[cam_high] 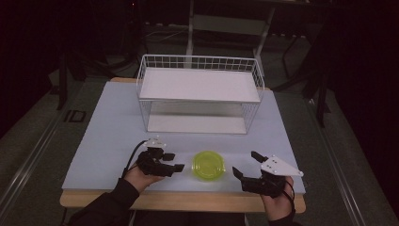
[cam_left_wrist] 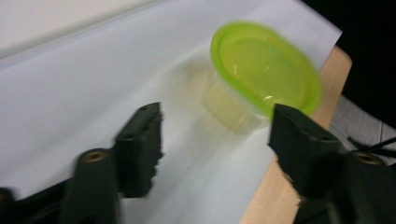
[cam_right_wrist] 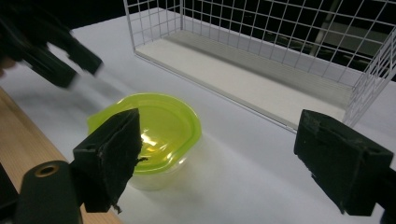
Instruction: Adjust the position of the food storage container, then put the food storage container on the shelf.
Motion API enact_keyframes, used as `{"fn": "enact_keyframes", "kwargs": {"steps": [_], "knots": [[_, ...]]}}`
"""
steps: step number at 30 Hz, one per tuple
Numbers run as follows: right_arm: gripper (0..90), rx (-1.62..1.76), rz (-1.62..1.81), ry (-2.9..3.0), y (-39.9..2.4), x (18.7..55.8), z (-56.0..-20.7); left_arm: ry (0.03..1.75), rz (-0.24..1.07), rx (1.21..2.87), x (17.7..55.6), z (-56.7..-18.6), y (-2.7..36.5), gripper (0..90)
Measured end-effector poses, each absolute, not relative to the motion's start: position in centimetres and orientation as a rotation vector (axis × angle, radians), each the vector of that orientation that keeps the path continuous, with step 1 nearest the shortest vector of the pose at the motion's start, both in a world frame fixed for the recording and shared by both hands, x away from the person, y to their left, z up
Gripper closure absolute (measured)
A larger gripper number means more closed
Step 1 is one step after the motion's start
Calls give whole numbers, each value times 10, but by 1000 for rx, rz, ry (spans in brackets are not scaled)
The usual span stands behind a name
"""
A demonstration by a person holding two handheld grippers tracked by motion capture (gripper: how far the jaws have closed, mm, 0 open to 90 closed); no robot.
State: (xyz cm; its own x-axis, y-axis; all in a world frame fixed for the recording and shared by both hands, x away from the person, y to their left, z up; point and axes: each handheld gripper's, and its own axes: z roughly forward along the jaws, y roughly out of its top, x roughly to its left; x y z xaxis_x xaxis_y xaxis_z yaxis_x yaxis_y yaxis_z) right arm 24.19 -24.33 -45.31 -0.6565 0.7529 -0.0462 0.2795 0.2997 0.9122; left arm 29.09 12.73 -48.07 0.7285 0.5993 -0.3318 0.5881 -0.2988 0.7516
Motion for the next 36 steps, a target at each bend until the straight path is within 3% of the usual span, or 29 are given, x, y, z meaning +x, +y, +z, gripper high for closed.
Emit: {"fn": "enact_keyframes", "kwargs": {"steps": [3, 6, 9, 22, 28, 36], "knots": [[149, 922, 1327, 2101, -243, 242, -454, 871, -7, 1955, 284, -476, 134, 164], [150, 926, 1322, 2108, -243, 243, -454, 884, 1, 1910, 277, -473, 137, 141], [149, 928, 1322, 2118, -242, 243, -455, 883, -1, 1871, 271, -471, 134, 47], [148, 895, 1364, 2194, -238, 244, -439, 759, 70, 1866, 262, -439, 109, 36], [140, 837, 1285, 2217, -236, 248, -429, 759, 44, 1869, 269, -429, 100, 37], [143, 1002, 1295, 2229, -237, 263, -424, 796, 39, 1955, 292, -433, 74, 37]]}}
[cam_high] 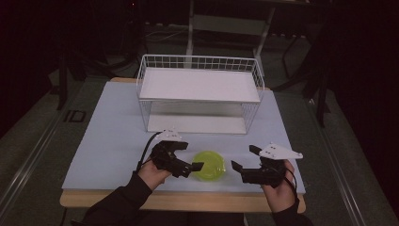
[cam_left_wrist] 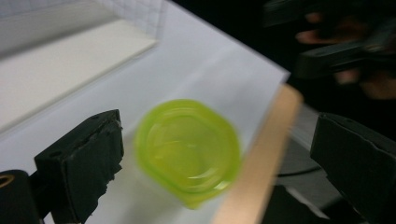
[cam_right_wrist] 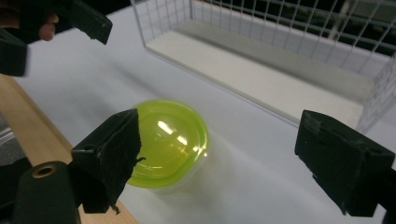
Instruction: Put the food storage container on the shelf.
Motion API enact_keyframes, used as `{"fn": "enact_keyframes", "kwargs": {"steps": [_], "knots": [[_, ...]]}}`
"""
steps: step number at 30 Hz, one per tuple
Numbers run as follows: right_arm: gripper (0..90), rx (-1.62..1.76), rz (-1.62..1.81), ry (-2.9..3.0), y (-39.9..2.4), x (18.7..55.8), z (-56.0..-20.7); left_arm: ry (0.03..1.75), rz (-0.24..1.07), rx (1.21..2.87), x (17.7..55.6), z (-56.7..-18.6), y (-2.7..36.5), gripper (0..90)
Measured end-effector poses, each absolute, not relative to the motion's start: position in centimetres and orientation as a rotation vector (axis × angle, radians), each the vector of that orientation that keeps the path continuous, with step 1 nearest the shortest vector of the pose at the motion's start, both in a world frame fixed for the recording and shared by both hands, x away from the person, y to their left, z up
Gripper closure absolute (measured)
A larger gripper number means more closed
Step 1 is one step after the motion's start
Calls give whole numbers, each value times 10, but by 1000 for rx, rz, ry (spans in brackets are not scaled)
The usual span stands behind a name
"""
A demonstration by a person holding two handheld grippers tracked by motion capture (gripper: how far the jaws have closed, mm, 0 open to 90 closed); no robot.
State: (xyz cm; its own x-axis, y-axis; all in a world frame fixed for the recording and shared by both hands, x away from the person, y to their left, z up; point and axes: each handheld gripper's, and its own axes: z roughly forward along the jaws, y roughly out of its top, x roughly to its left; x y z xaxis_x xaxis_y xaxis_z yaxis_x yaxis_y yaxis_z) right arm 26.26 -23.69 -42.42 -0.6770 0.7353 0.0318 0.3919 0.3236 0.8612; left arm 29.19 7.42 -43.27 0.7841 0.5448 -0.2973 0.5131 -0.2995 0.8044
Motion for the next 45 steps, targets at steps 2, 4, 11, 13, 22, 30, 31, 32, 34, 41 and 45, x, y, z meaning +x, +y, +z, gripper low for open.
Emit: {"fn": "enact_keyframes", "kwargs": {"steps": [2, 4, 11, 13, 22, 30, 31, 32, 34, 41, 45], "knots": [[142, 1034, 1299, 2249, -236, 266, -426, 824, 4, 1959, 296, -438, 72, 37], [142, 1089, 1292, 2261, -232, 271, -429, 860, -3, 1967, 298, -444, 70, 37], [161, 1301, 1347, 2316, -226, 286, -444, 955, -46, 1979, 305, -458, 67, 58], [197, 1344, 1316, 2336, -223, 290, -448, 981, -72, 1968, 307, -461, 69, 75], [332, 1564, 1262, 2338, -217, 301, -464, 1134, -128, 1928, 308, -485, 70, 212], [445, 1664, 1189, 2400, -212, 309, -480, 1232, -230, 1904, 307, -505, 72, 384], [472, 1681, 1187, 2402, -212, 309, -481, 1233, -243, 1905, 308, -506, 73, 442], [504, 1695, 1179, 2412, -211, 309, -483, 1233, -255, 1898, 307, -507, 73, 481], [559, 1727, 1195, 2420, -211, 309, -485, 1216, -288, 1894, 307, -506, 74, 547], [758, 1759, 1231, 2475, -208, 303, -485, 1231, -264, 1941, 295, -496, 66, 693], [798, 1755, 1247, 2445, -207, 298, -480, 1275, -262, 1928, 291, -492, 67, 761]]}}
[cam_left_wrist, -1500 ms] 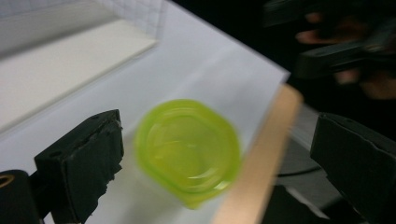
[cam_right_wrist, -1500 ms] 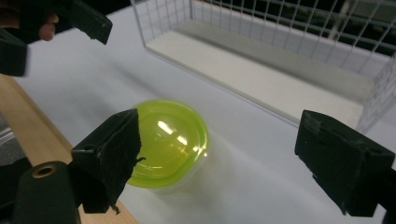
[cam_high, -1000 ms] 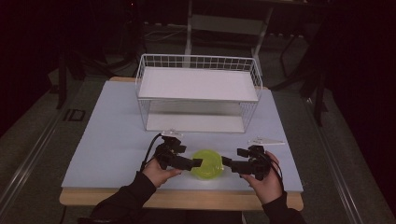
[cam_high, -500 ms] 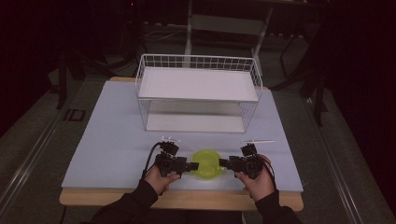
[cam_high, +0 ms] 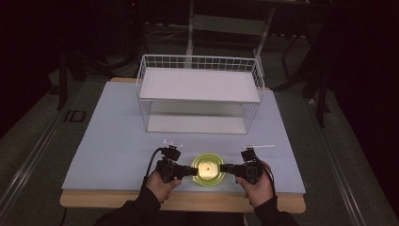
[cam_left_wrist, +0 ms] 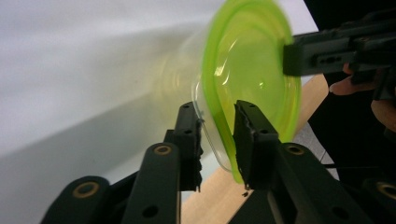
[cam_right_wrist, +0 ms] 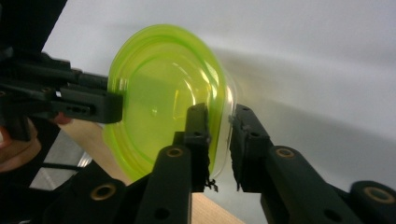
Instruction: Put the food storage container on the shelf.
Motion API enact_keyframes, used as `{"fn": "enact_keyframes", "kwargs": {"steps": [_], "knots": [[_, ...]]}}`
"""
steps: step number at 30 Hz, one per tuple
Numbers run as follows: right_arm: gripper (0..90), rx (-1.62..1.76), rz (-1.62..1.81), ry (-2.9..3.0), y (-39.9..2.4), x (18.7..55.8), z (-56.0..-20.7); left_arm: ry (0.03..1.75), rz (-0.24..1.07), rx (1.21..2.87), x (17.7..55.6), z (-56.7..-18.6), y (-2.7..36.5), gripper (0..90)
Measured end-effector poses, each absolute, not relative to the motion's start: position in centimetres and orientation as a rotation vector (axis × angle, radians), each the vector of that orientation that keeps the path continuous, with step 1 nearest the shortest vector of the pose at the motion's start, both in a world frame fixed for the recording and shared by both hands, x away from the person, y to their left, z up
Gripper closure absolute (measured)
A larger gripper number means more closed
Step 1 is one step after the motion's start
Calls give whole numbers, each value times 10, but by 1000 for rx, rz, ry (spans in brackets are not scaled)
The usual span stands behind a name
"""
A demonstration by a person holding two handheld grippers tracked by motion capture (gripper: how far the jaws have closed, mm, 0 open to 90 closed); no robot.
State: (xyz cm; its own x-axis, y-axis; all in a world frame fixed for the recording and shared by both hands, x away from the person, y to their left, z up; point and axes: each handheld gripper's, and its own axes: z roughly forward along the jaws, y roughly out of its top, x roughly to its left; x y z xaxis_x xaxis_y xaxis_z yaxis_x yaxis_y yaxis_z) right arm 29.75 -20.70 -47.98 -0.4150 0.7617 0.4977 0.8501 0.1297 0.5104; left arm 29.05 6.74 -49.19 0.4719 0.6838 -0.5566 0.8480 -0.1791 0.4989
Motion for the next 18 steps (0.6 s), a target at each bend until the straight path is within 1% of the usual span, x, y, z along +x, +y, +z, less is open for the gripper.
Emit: {"fn": "enact_keyframes", "kwargs": {"steps": [4, 8, 18], "knots": [[801, -1601, -1184, -2318, -203, 293, -470, 1261, -260, 1904, 293, -485, 73, 798], [801, -1588, -1216, -2338, -202, 290, -463, 1225, -231, 1922, 293, -476, 75, 797], [803, -1556, -1312, -2362, -197, 290, -438, 1201, -198, 1880, 298, -449, 84, 816]]}}
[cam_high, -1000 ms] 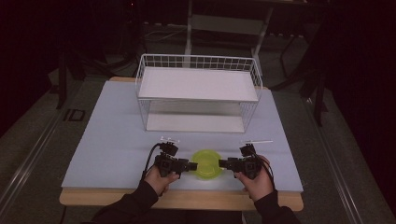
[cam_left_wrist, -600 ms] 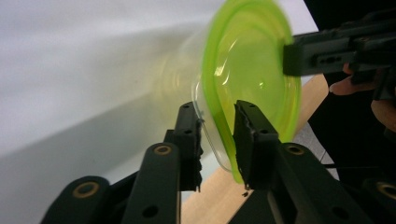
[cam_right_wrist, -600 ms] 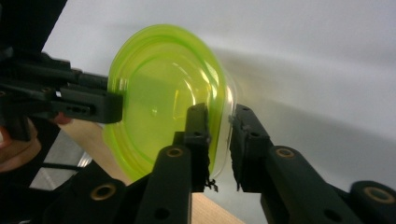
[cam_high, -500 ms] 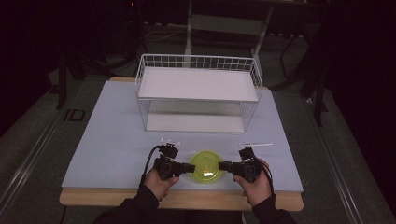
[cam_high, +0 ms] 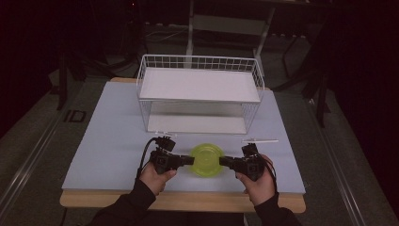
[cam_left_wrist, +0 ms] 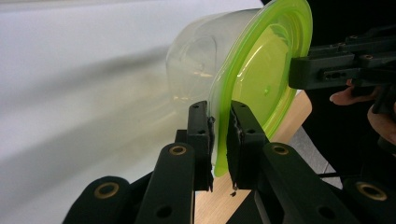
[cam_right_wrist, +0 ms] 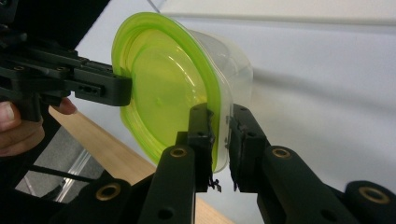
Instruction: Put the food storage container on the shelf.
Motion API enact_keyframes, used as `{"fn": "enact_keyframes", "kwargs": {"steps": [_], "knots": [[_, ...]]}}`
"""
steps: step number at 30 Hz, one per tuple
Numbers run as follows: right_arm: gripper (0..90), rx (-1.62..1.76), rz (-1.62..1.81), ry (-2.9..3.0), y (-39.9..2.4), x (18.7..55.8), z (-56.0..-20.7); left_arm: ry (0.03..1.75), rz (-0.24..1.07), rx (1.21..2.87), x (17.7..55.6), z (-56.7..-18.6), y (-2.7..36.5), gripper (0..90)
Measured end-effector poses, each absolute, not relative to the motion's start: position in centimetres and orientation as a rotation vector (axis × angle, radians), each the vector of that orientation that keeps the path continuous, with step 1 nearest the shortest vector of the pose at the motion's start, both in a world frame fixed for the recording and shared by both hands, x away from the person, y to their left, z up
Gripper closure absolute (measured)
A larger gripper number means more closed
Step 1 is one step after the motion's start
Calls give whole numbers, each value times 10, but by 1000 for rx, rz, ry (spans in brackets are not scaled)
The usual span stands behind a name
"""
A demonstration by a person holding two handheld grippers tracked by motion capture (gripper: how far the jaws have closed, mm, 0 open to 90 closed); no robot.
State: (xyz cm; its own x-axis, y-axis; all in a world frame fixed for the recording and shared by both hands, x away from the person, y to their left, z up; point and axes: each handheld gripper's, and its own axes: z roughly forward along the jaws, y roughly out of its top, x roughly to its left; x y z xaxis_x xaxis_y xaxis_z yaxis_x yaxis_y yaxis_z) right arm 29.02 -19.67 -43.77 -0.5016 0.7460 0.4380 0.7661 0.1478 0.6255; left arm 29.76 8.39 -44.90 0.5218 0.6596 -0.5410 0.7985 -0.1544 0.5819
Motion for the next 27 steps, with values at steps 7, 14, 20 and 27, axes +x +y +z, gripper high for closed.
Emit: {"fn": "enact_keyframes", "kwargs": {"steps": [7, 14, 20, 27], "knots": [[803, -1536, -1407, -2377, -193, 294, -414, 1170, -121, 1867, 302, -414, 89, 817], [803, -1514, -1507, -2366, -187, 305, -381, 1145, -56, 1844, 311, -380, 96, 818], [802, -1507, -1546, -2389, -179, 317, -353, 1143, -19, 1821, 321, -350, 104, 818], [801, -1507, -1574, -2397, -171, 333, -329, 1164, 13, 1798, 334, -327, 107, 818]]}}
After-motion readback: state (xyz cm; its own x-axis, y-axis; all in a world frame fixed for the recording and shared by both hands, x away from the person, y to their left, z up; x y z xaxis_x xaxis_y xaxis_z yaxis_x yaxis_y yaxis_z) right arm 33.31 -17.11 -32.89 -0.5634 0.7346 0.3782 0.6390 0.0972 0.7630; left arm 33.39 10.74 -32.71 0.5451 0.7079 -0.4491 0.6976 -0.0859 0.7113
